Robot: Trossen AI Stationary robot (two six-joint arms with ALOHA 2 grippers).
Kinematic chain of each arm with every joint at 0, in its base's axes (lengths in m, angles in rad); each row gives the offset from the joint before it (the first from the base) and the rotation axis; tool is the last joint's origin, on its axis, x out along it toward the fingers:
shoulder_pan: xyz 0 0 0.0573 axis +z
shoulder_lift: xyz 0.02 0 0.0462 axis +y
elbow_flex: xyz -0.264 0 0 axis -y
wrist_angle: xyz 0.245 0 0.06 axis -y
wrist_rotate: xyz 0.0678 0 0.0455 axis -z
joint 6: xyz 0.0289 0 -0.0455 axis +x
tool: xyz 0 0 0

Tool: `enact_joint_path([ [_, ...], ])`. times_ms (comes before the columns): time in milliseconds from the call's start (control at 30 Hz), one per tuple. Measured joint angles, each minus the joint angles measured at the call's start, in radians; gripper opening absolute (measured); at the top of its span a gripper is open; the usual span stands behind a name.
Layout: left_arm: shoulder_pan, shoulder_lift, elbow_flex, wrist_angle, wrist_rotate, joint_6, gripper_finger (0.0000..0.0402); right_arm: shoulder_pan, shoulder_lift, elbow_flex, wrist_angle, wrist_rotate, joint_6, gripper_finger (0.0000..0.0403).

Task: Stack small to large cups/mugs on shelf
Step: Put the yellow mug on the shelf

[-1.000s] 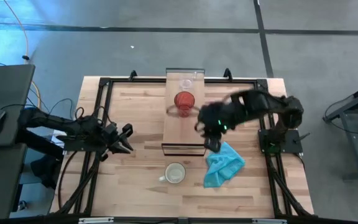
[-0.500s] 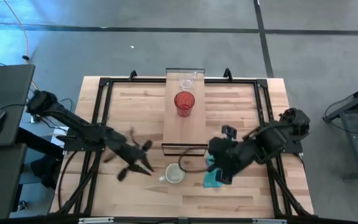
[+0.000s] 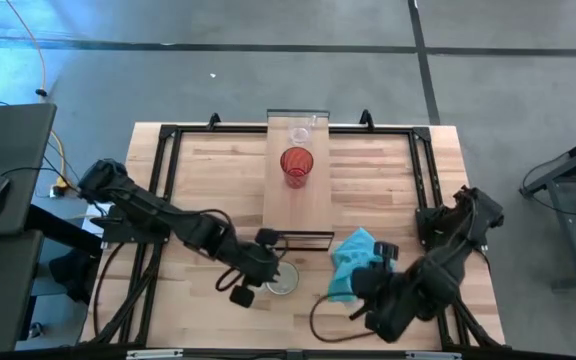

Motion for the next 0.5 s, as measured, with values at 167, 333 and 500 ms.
enact_joint_path([
  [167, -0.024, 0.021, 0.114, -0.095, 0.031, 0.09, 0.0067, 0.059, 0.001, -0.072, 0.005, 0.019, 0.054, 0.0118],
  [333, -0.053, 0.053, 0.126, -0.092, 0.054, 0.131, 0.0067, 0.095, 0.001, -0.087, 0.012, 0.089, 0.094, 0.0118],
  [500, -0.064, 0.126, 0.124, -0.095, 0.04, 0.127, 0.0067, 0.11, 0.0, -0.087, 0.022, 0.132, 0.101, 0.0118],
])
